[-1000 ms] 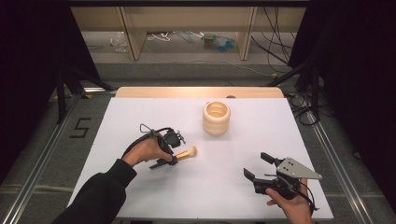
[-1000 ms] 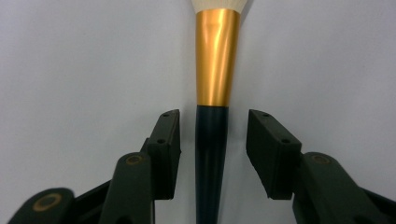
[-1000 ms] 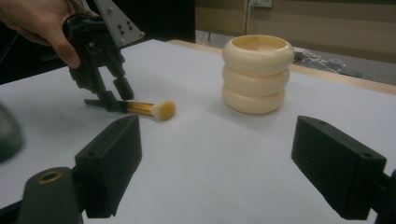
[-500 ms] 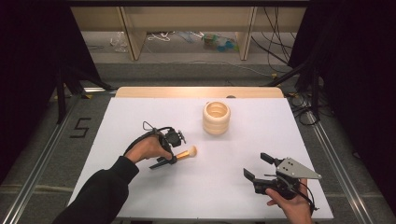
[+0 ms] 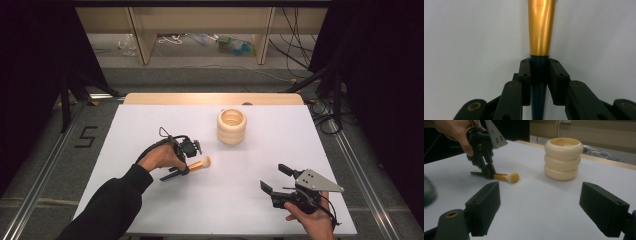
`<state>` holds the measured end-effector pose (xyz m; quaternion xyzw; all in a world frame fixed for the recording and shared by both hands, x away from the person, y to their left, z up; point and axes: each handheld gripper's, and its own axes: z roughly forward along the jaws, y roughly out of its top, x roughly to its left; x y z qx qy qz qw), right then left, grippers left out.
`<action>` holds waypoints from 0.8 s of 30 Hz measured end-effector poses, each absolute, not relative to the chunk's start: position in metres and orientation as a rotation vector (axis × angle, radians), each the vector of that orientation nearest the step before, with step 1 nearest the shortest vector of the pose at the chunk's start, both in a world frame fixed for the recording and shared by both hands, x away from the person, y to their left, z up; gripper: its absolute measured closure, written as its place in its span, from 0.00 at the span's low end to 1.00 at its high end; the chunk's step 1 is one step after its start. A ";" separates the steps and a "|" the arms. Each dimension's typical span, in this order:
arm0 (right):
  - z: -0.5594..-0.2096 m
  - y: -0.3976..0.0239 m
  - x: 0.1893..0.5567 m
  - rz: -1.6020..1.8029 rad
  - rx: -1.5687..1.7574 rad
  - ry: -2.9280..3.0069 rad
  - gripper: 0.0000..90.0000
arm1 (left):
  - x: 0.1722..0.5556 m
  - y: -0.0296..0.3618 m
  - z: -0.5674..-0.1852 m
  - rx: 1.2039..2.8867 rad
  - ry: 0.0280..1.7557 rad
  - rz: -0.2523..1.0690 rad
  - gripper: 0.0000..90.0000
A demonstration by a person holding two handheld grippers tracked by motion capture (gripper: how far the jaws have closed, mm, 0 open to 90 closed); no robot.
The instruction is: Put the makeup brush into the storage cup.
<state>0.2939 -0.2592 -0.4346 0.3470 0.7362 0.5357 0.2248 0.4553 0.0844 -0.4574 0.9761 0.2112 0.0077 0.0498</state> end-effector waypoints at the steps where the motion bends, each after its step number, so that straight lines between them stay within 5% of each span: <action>1: -0.435 -0.259 0.294 1.479 0.957 2.031 0.20 | 0.455 0.084 -0.457 2.974 0.644 0.024 0.82; 24: -0.435 -0.259 0.295 1.496 0.963 2.007 0.22 | 0.457 0.093 -0.457 2.948 0.564 0.018 0.83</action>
